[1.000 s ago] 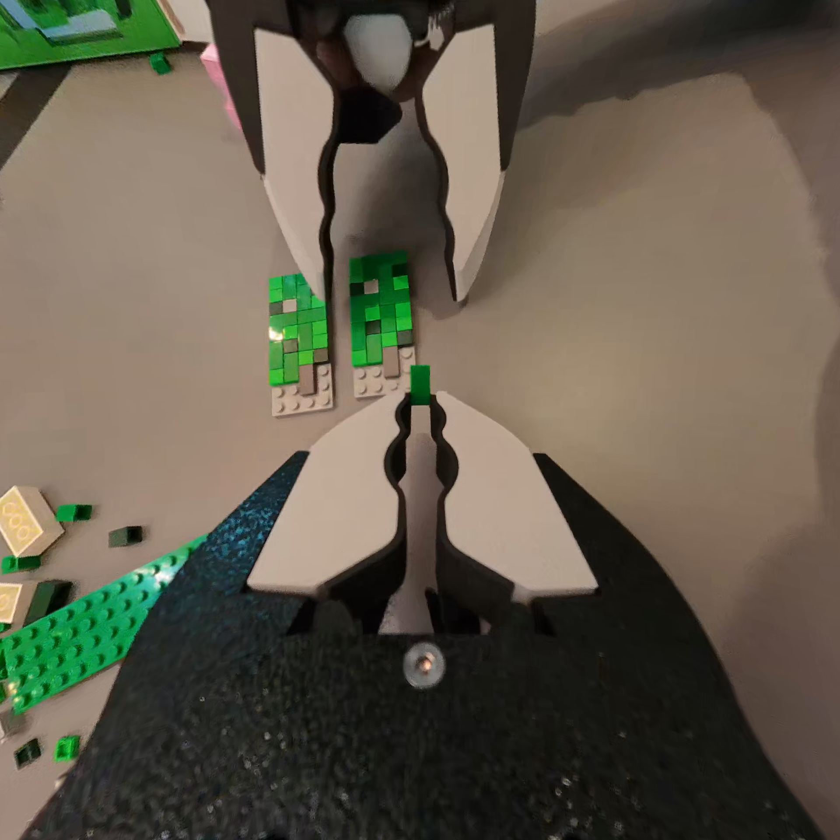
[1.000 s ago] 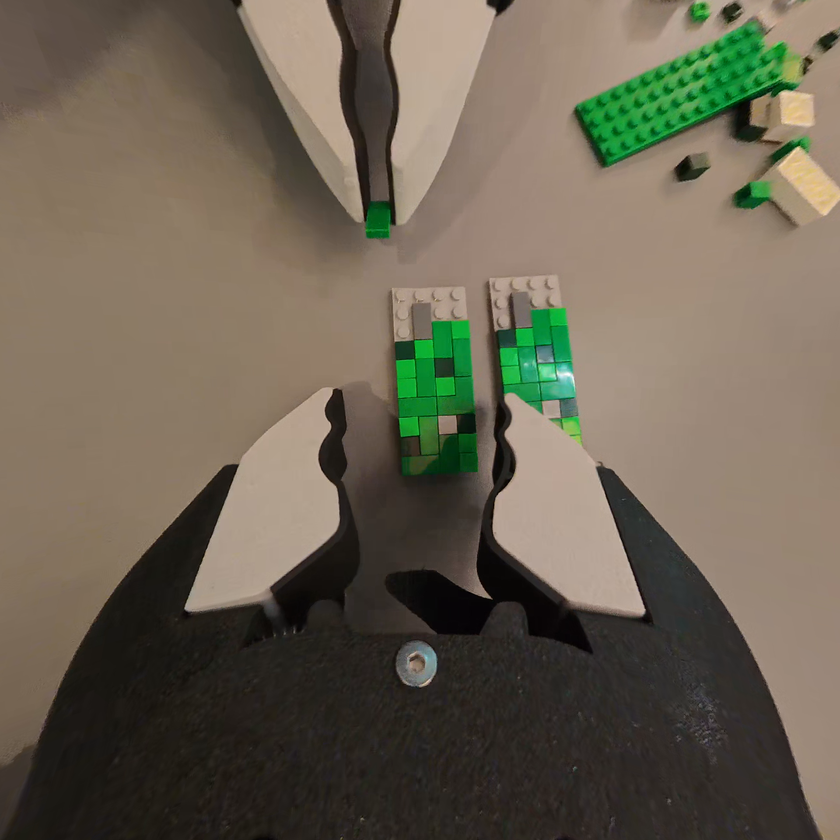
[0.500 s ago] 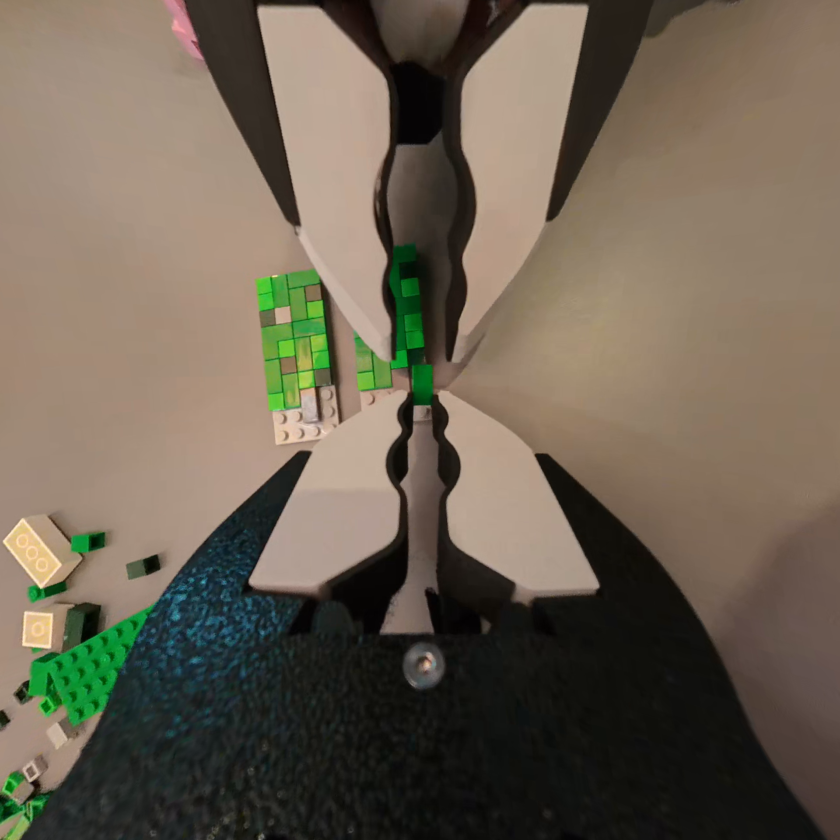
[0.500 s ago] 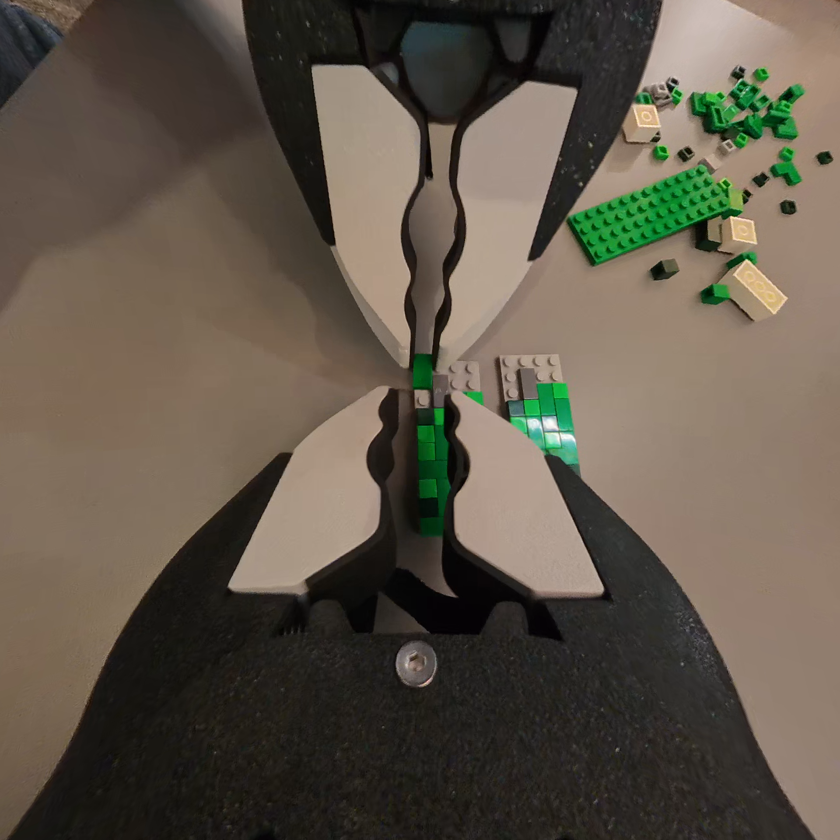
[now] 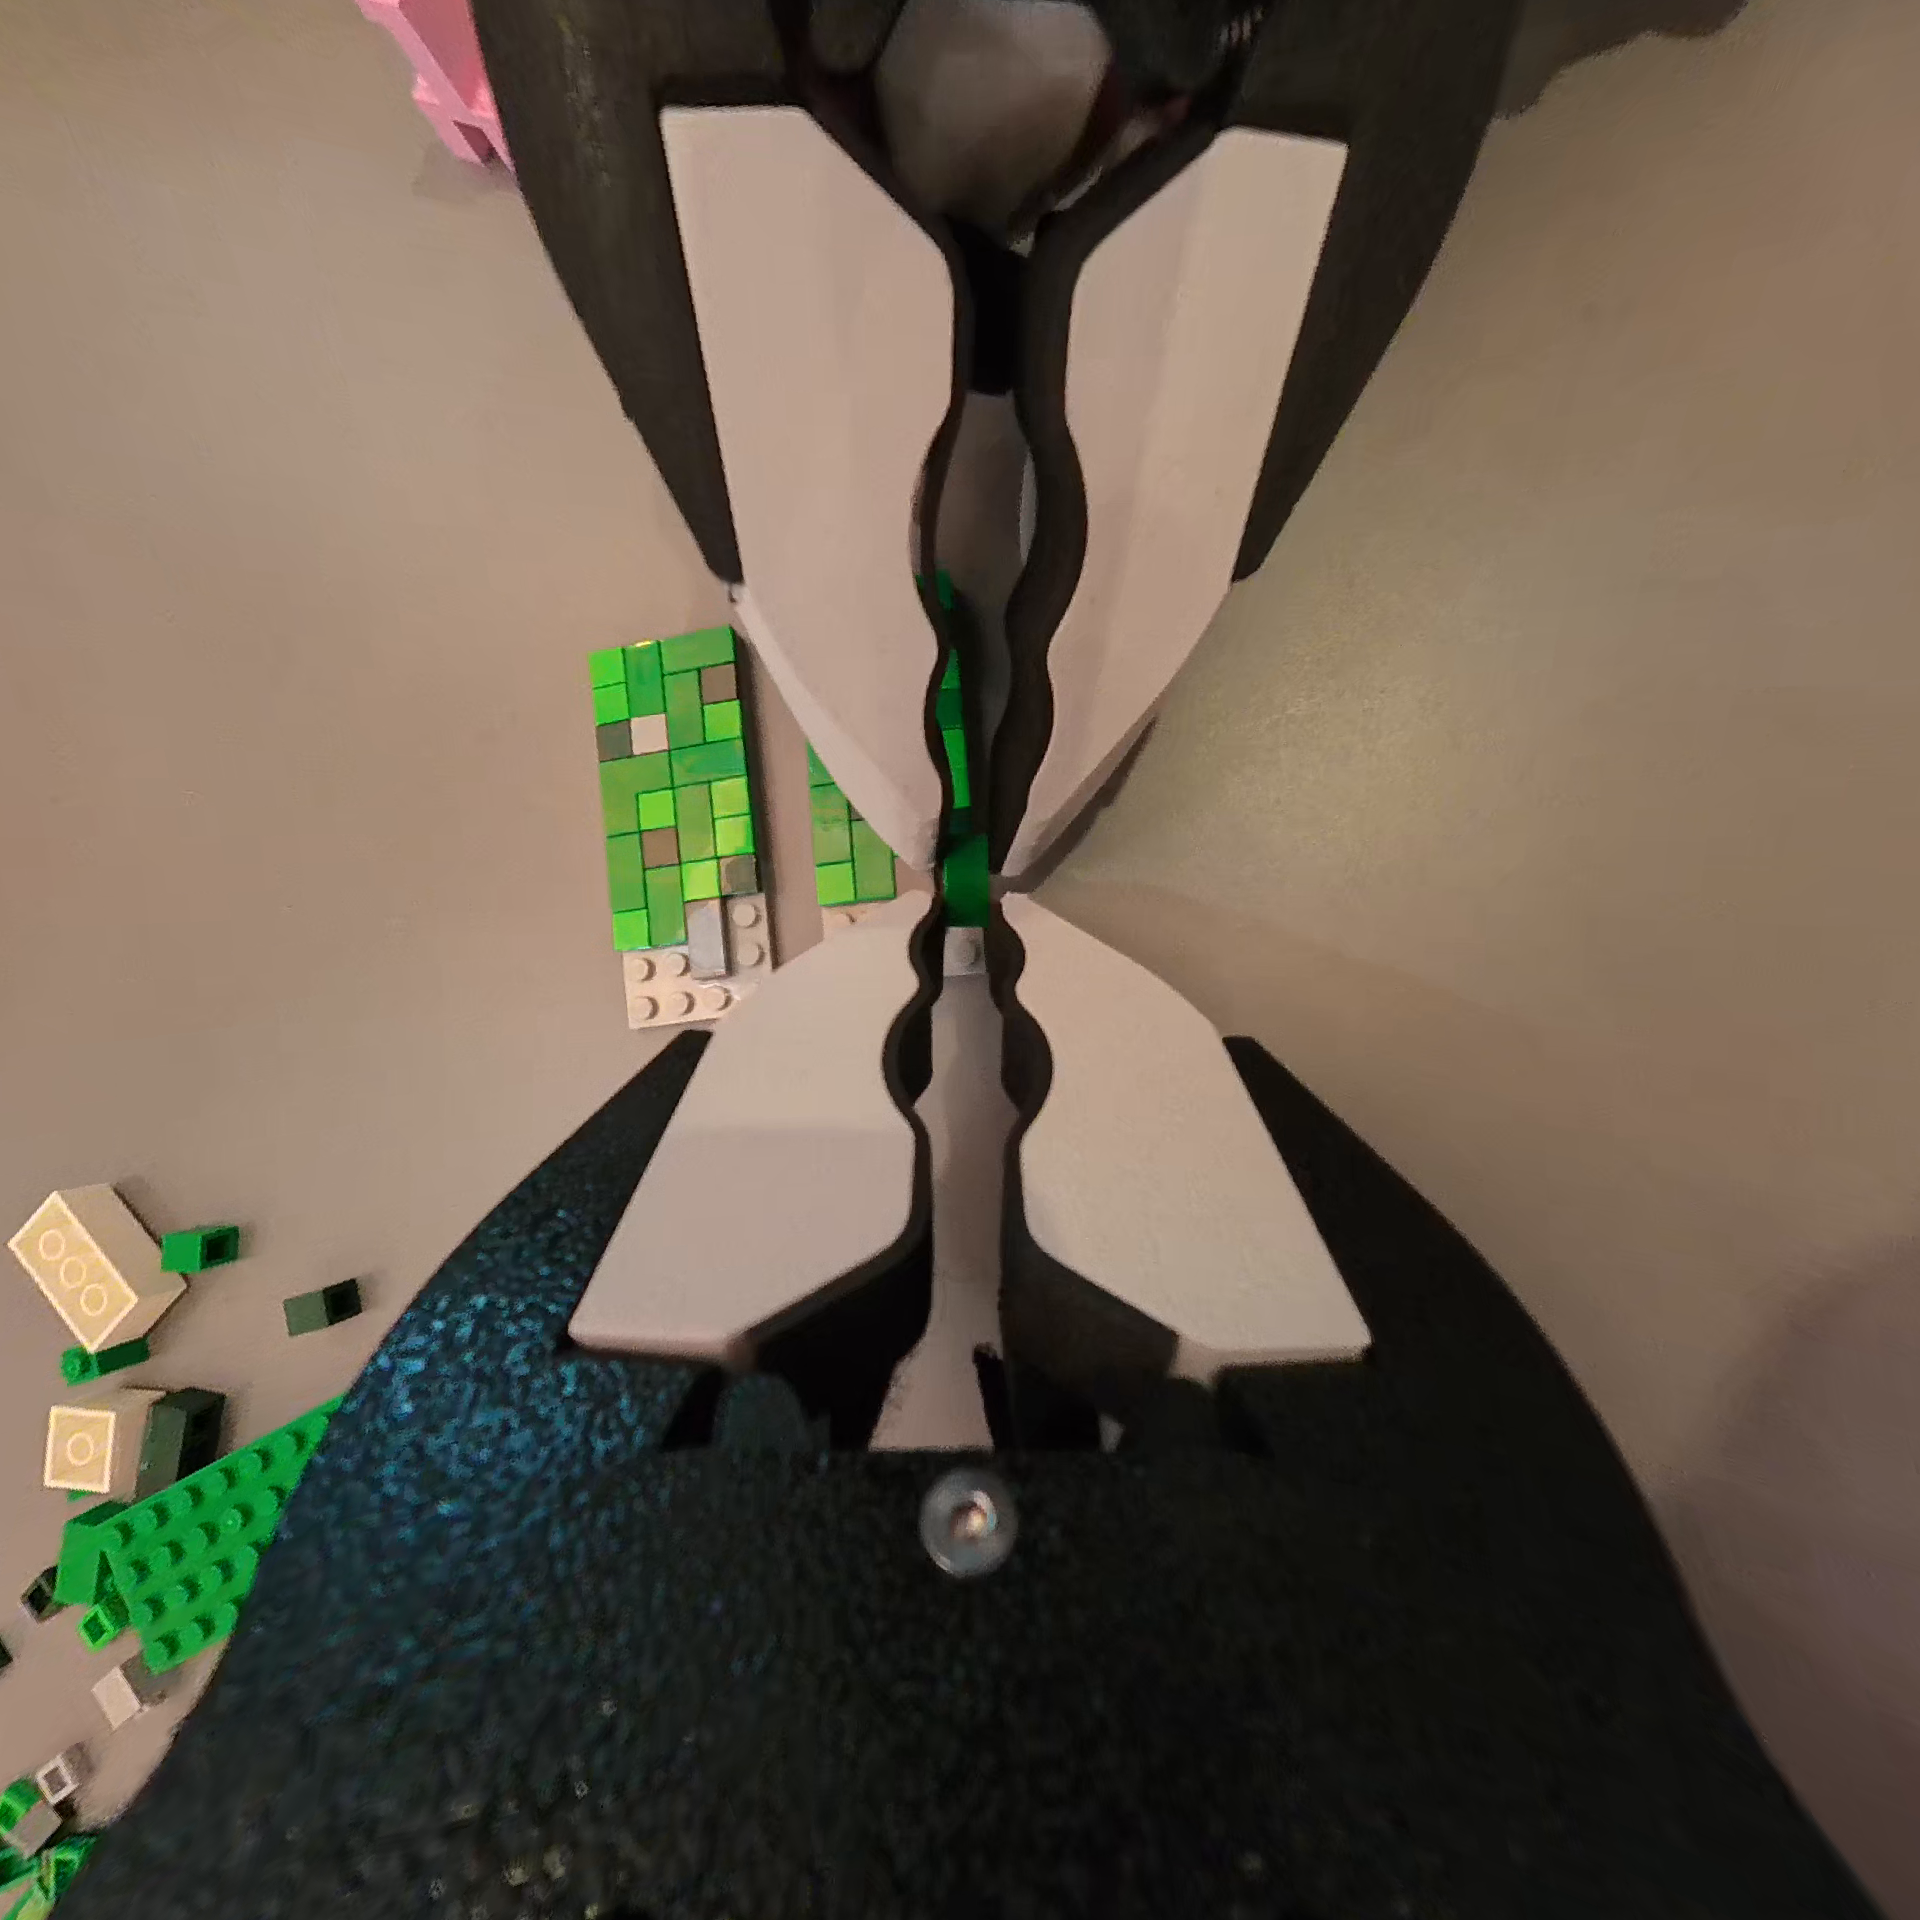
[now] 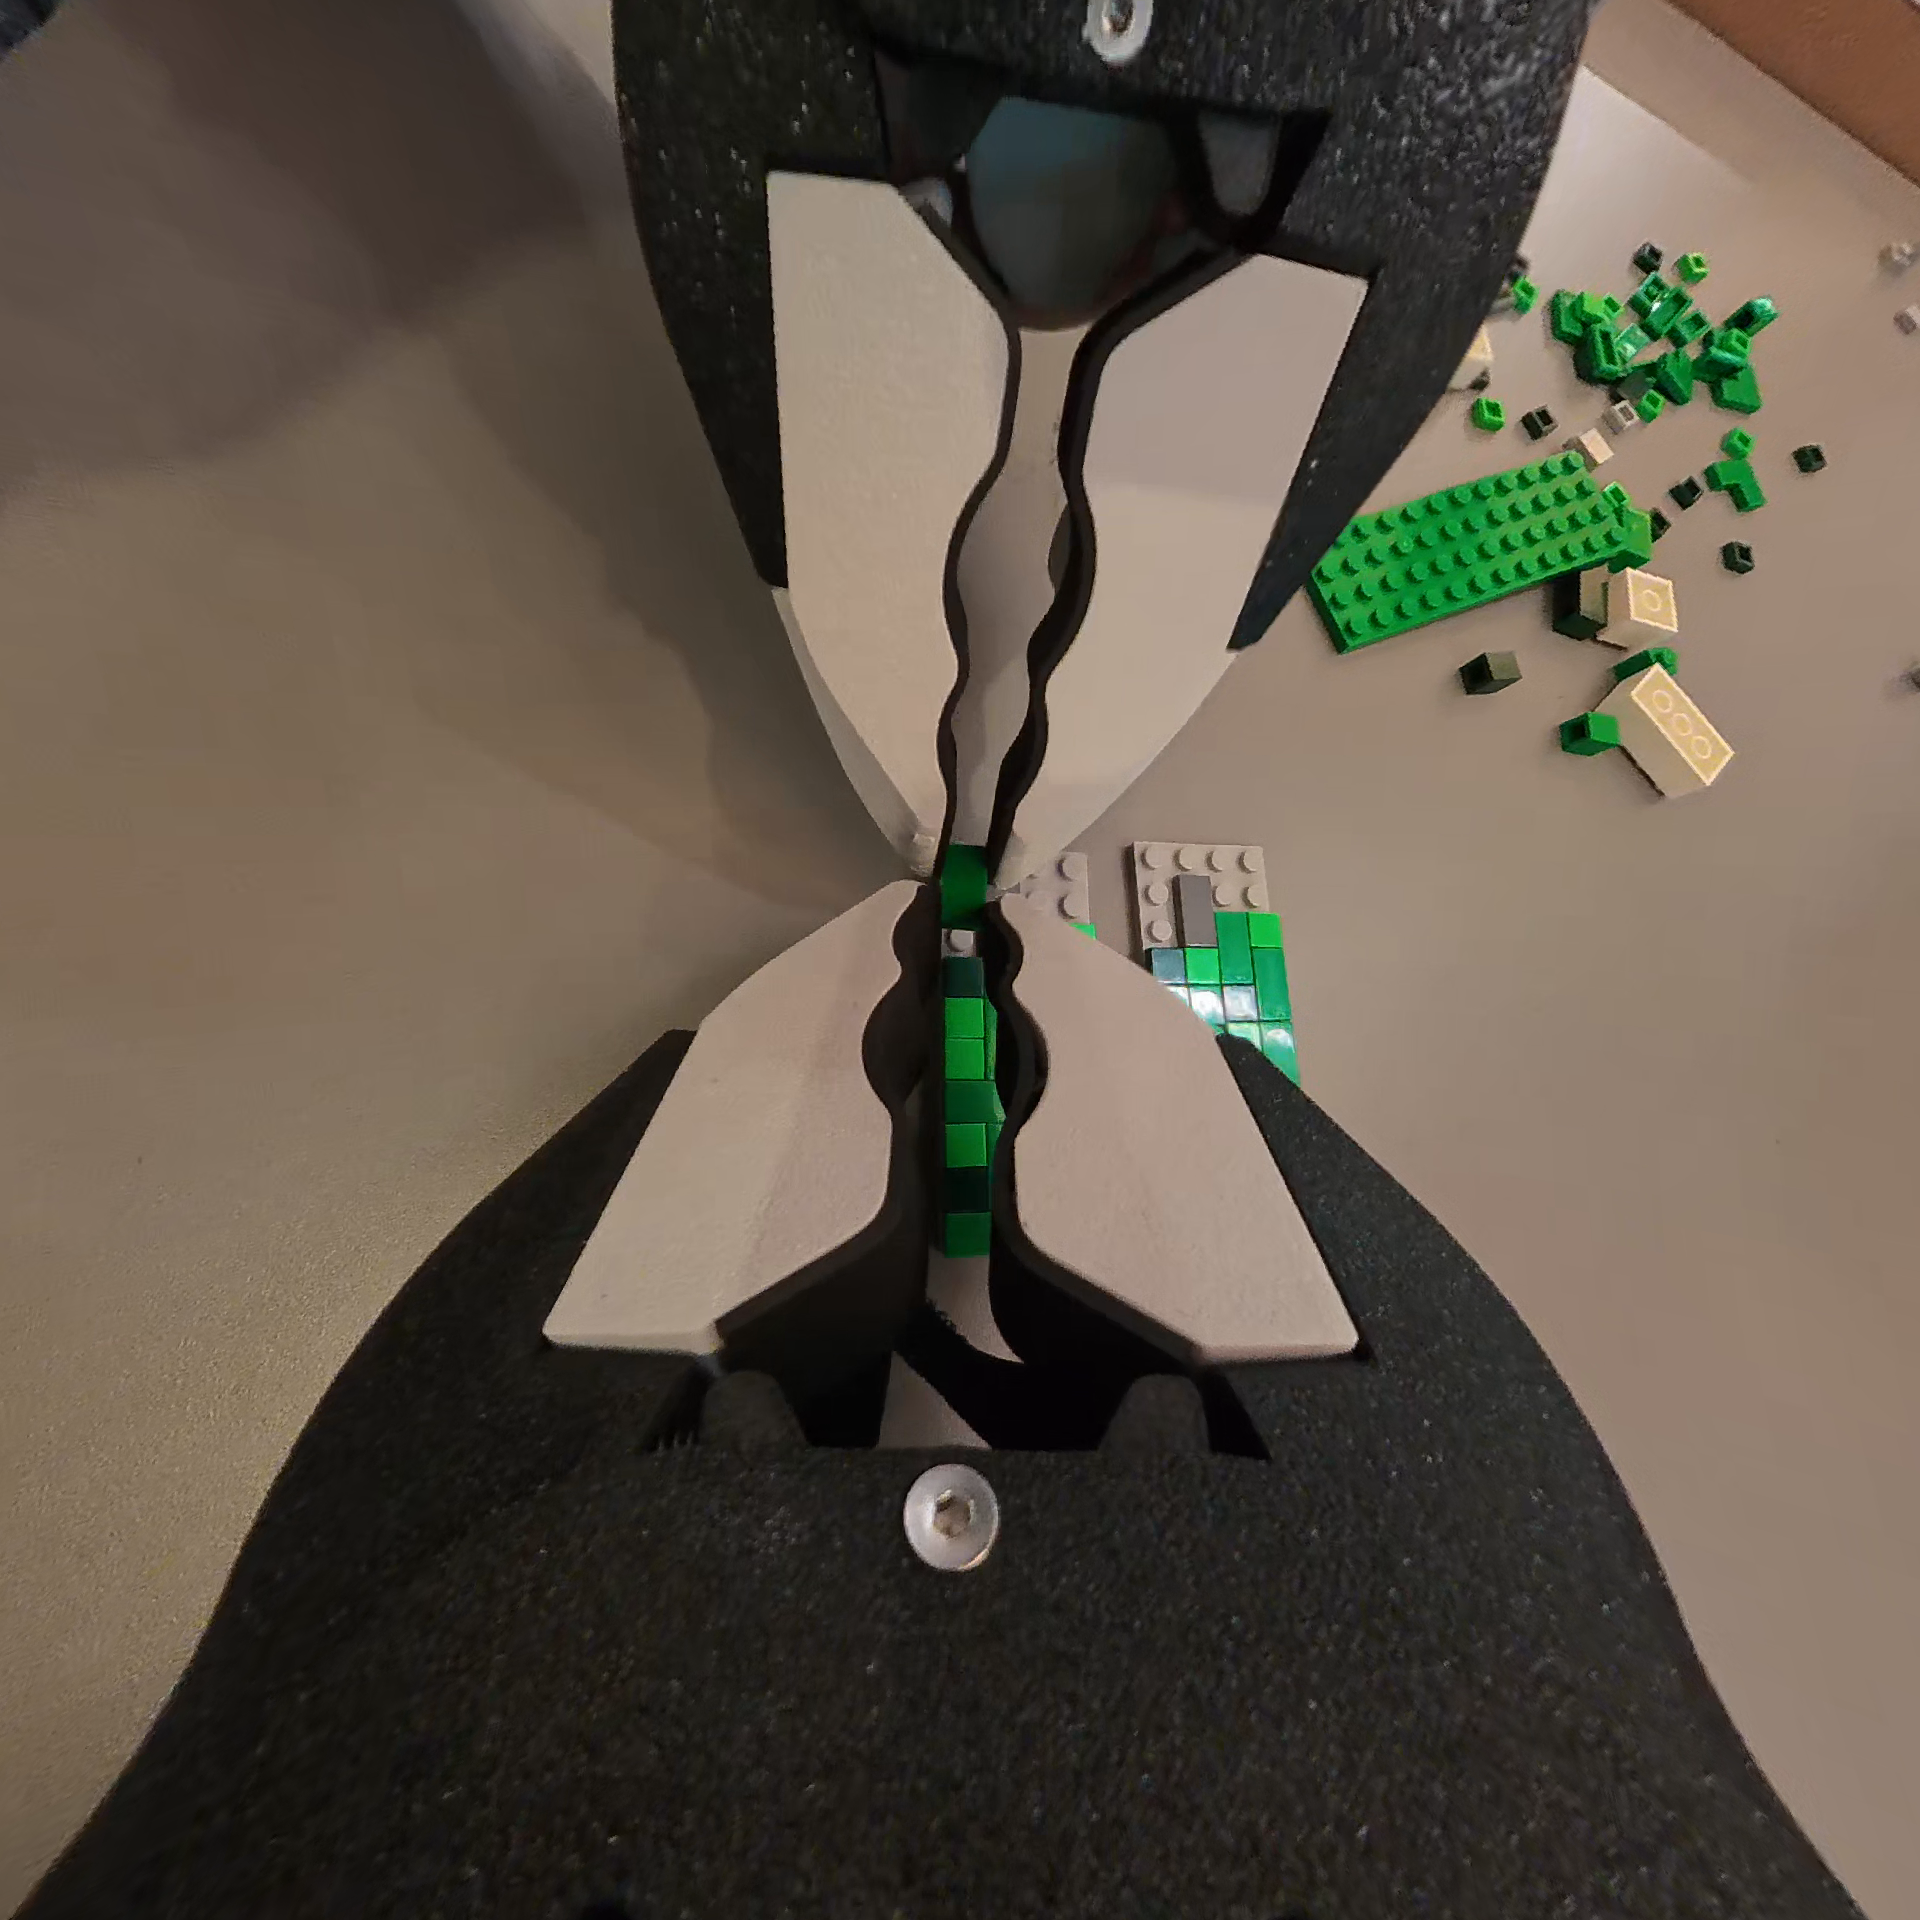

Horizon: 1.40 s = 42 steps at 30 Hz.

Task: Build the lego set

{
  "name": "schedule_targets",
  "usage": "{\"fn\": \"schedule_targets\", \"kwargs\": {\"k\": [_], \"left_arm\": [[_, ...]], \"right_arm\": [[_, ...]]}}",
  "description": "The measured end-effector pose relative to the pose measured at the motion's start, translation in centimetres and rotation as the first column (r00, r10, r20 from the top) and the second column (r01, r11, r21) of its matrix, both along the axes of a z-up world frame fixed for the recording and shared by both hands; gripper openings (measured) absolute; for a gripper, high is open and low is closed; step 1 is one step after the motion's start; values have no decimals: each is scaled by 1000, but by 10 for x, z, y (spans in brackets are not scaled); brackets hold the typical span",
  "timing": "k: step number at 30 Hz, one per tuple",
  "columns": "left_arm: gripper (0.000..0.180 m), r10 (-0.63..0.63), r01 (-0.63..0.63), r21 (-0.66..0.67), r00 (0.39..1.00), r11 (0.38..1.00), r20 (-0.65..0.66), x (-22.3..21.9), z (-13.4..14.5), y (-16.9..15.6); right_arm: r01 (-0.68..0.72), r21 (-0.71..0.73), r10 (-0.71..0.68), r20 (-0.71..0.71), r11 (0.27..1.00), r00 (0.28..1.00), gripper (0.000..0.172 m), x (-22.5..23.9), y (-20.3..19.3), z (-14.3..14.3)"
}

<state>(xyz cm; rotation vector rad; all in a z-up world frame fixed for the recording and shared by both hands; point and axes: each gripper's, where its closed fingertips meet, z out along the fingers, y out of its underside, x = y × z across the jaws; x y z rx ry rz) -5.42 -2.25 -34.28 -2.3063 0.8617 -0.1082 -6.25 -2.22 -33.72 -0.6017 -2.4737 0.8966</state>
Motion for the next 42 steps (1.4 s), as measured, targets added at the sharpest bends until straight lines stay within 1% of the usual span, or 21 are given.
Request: {"fn": "schedule_targets", "kwargs": {"k": [3,8,11,16,18,21,24,29,31,34,38,42], "left_arm": [[7,-9,9,33,1000,999,10,0,5,-1],[9,-32,31,23,997,999,68,-2,9,-1],[17,5,-8,40,998,999,70,-11,8,0],[40,52,-64,64,983,996,175,-16,8,0],[46,57,-75,80,977,994,208,-17,8,0],[43,45,-73,119,974,990,222,-18,7,1],[41,55,-81,122,977,989,205,-23,2,2],[41,55,-83,122,975,989,215,-25,-2,2],[40,50,-78,122,975,989,214,-25,-3,2],[38,42,-69,125,977,990,210,-23,-4,3],[37,45,-73,128,976,989,212,-26,-4,0],[33,60,-97,143,967,985,248,-31,-1,1]], "right_arm": [[-3,-14,3,-20,1000,1000,8,0,-1,4],[2,-17,-3,-43,1000,999,8,0,-1,8],[24,-19,-25,-49,1000,999,7,2,5,9],[71,-49,-73,-47,996,996,7,5,18,12],[74,-52,-77,-42,996,996,7,5,20,12],[85,-19,-85,-39,996,996,8,5,25,9],[102,43,-101,-27,994,994,8,8,34,4],[91,23,-92,42,996,995,7,17,38,1],[78,26,-79,46,997,996,7,16,35,0],[70,64,-73,53,995,996,7,14,35,-6],[96,67,-99,35,993,994,7,12,41,-4],[164,45,-163,-19,985,986,7,7,54,3]]}}
